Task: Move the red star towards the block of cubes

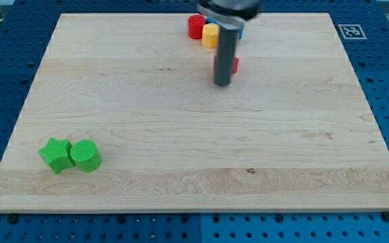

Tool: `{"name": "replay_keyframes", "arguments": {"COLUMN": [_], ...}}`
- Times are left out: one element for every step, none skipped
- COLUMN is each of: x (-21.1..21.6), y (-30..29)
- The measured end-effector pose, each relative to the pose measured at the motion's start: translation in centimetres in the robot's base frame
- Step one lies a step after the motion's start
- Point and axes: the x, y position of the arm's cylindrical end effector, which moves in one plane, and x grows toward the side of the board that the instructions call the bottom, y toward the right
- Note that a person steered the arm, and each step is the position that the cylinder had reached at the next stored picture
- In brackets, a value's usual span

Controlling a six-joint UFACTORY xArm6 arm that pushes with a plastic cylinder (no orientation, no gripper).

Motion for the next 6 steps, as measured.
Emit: {"name": "replay_keyframes", "arguments": {"x": [-0.8, 3.1, 4.8, 3.9, 0.6, -3.6], "y": [-1.1, -0.9, 3.2, 6.0, 6.0, 4.1]}}
